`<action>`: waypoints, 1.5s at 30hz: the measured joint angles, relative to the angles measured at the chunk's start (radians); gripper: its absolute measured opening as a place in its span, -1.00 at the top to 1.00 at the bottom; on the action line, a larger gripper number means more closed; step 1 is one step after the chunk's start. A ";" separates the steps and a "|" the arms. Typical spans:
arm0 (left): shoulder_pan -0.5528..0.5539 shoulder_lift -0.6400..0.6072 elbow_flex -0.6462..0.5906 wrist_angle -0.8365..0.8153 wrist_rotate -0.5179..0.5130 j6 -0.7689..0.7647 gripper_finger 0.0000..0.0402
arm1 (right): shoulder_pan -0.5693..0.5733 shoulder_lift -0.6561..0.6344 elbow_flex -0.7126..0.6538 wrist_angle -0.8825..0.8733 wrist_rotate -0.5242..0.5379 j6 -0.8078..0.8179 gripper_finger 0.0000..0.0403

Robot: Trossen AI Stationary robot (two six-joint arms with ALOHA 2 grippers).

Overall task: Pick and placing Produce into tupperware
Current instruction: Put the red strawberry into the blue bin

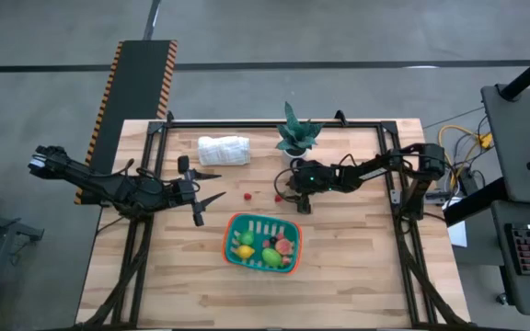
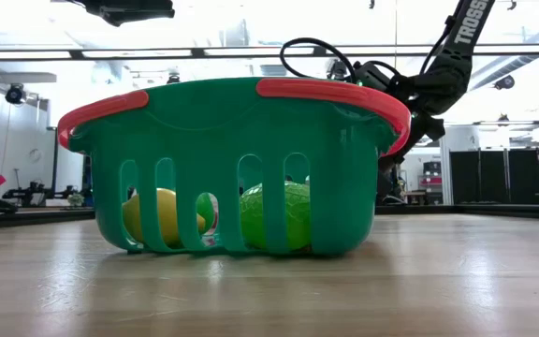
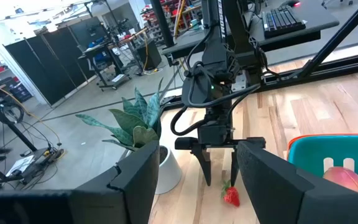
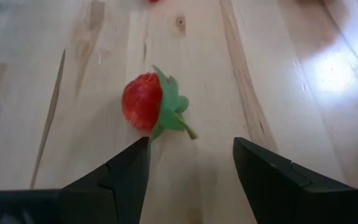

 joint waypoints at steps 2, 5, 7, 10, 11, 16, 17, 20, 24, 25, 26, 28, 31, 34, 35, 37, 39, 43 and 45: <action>0.000 0.000 0.000 0.000 0.000 0.000 -0.01 | 0.003 -0.002 0.000 0.001 -0.005 -0.017 -0.08; 0.000 0.000 0.000 0.000 0.000 0.000 -0.01 | 0.006 -0.007 0.000 0.006 -0.036 -0.023 -0.06; 0.000 0.000 0.000 0.000 0.000 0.000 -0.01 | 0.008 -0.010 0.000 0.011 -0.050 -0.023 -0.04; 0.000 0.000 0.000 0.001 0.000 0.000 -0.01 | 0.014 -0.012 0.000 0.012 -0.050 -0.048 -0.01; 0.000 0.000 0.000 0.001 0.000 0.000 -0.01 | 0.015 -0.013 0.000 0.014 -0.050 -0.057 0.01; 0.000 0.000 0.000 0.001 0.000 0.000 -0.01 | 0.015 -0.013 0.000 0.015 -0.050 -0.073 0.08; 0.000 0.000 0.000 0.001 0.000 0.000 -0.01 | 0.015 -0.013 0.000 0.015 -0.050 -0.075 0.09; 0.000 0.000 0.000 0.001 0.000 0.000 -0.01 | 0.015 -0.013 0.000 0.017 -0.050 -0.075 0.15; 0.000 0.000 0.000 0.001 0.000 0.000 -0.01 | 0.015 -0.013 0.000 0.017 -0.049 -0.075 0.24; 0.000 0.000 0.000 0.001 0.000 0.000 -0.01 | 0.015 -0.013 0.000 0.018 -0.048 -0.075 0.27; 0.000 0.000 0.000 0.001 0.000 0.000 -0.01 | 0.015 -0.013 0.000 0.018 -0.047 -0.075 0.30; 0.000 0.000 0.000 0.001 0.000 0.000 -0.01 | 0.015 -0.013 0.000 0.018 -0.045 -0.074 0.37; 0.000 0.000 0.000 0.001 0.000 0.000 -0.01 | 0.015 -0.014 0.000 0.019 -0.045 -0.073 0.46; 0.000 0.000 0.000 0.001 0.000 0.000 -0.01 | 0.015 -0.014 0.000 0.020 -0.042 -0.071 0.56; 0.000 0.000 0.000 0.001 0.000 0.000 -0.01 | 0.015 -0.014 0.000 0.020 -0.042 -0.071 0.58; 0.000 0.000 0.000 0.001 0.000 0.000 -0.01 | 0.015 -0.014 0.000 0.020 -0.042 -0.064 0.64; 0.000 0.000 0.000 0.001 0.000 0.000 -0.01 | 0.015 -0.014 0.000 0.020 -0.042 -0.064 0.69; 0.000 0.000 0.000 0.001 0.000 0.000 -0.01 | 0.015 -0.014 0.000 0.020 -0.042 -0.063 0.77; 0.000 0.000 0.000 0.001 0.000 0.000 -0.01 | 0.015 -0.014 0.000 0.020 -0.042 -0.056 0.82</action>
